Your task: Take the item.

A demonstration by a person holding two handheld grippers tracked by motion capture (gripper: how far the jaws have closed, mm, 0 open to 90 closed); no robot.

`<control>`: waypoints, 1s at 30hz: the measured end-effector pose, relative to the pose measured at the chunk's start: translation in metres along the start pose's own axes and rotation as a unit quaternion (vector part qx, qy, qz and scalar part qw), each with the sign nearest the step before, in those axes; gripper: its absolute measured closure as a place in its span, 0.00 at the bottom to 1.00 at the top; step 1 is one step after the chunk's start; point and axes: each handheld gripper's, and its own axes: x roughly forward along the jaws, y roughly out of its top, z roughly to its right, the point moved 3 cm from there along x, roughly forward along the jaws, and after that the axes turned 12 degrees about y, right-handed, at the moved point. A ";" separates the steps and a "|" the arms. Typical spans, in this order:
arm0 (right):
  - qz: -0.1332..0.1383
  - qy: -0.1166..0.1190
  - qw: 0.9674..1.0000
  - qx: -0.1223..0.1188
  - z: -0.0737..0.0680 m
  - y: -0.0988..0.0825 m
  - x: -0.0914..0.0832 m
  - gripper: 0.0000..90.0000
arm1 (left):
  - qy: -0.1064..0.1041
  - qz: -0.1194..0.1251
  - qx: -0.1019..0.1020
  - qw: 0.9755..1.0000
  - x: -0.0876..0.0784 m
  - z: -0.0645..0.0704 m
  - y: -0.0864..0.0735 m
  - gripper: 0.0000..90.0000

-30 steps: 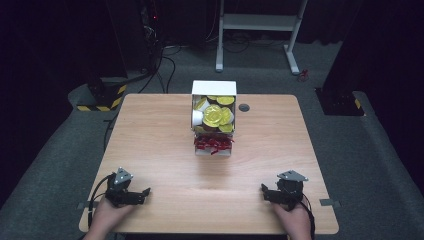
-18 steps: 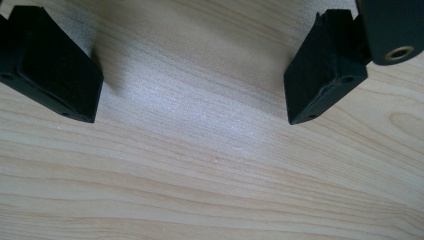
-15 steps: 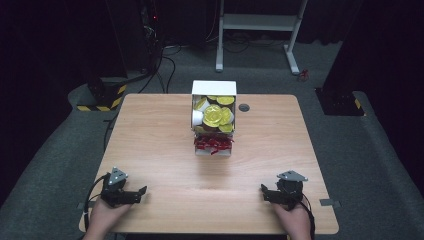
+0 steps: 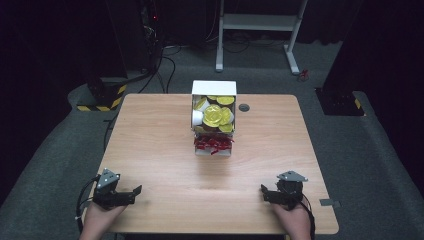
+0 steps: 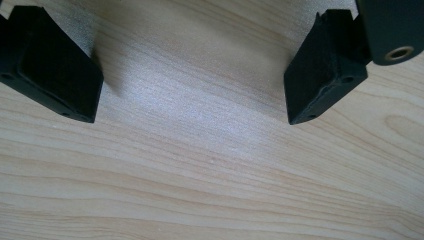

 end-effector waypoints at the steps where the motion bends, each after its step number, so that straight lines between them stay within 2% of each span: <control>1: 0.000 0.000 1.000 0.000 0.000 0.000 0.000 0.10 | -0.002 -0.006 0.005 1.000 -0.002 0.000 -0.001 0.04; 7: -0.002 0.002 1.000 -0.002 0.000 0.001 0.001 0.10 | -0.004 0.008 0.020 1.000 -0.018 0.004 0.006 0.04; 8: -0.002 0.002 1.000 -0.002 0.000 0.001 0.001 0.10 | -0.007 0.014 0.020 1.000 -0.025 0.007 0.011 0.04; 13: -0.002 0.004 1.000 -0.002 0.000 0.001 0.001 0.10 | -0.005 0.033 0.021 0.999 -0.037 0.013 0.025 0.05; 16: -0.002 0.003 1.000 -0.003 0.000 0.001 0.001 0.10 | -0.002 0.046 0.018 0.999 -0.041 0.017 0.032 0.05; 20: -0.002 0.004 1.000 -0.002 0.000 0.001 0.001 0.10 | -0.001 0.051 0.021 0.998 -0.040 0.022 0.036 0.04; 25: -0.001 0.004 1.000 -0.003 0.000 0.001 0.001 0.10 | -0.017 0.054 0.006 0.998 -0.039 0.029 0.042 0.04; 30: -0.002 0.006 1.000 -0.007 0.001 0.001 0.001 0.10 | -0.030 0.070 0.005 0.997 -0.043 0.036 0.057 0.04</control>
